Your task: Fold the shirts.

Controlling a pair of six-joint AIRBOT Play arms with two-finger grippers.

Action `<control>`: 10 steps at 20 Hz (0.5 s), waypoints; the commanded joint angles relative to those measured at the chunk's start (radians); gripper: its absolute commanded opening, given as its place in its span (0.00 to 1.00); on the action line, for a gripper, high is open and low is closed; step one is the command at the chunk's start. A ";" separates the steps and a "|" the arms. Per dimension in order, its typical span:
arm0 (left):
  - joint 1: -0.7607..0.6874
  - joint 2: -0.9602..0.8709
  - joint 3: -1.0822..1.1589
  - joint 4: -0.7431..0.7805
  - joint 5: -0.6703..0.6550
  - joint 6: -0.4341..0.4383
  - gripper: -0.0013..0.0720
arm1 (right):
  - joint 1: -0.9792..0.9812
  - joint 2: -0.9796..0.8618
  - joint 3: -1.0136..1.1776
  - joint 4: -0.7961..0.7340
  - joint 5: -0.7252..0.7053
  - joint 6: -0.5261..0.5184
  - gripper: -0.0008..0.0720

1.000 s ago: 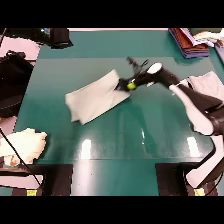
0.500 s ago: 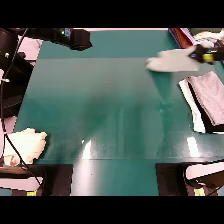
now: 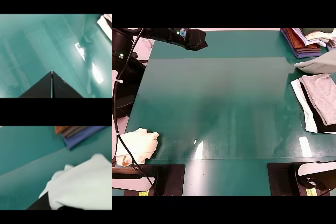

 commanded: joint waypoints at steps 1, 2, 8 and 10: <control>-0.001 -0.001 0.000 0.000 -0.003 -0.001 0.06 | 0.006 0.001 0.126 -0.002 0.030 -0.002 0.03; -0.001 -0.001 0.000 0.000 -0.008 0.000 0.06 | 0.008 0.001 0.159 -0.003 0.047 -0.002 0.03; -0.001 -0.001 0.000 0.000 -0.047 0.003 0.06 | -0.012 0.148 -0.022 -0.099 0.080 -0.002 0.03; -0.001 -0.001 0.000 0.000 -0.047 0.003 0.06 | -0.019 0.223 -0.118 -0.173 0.116 -0.002 0.03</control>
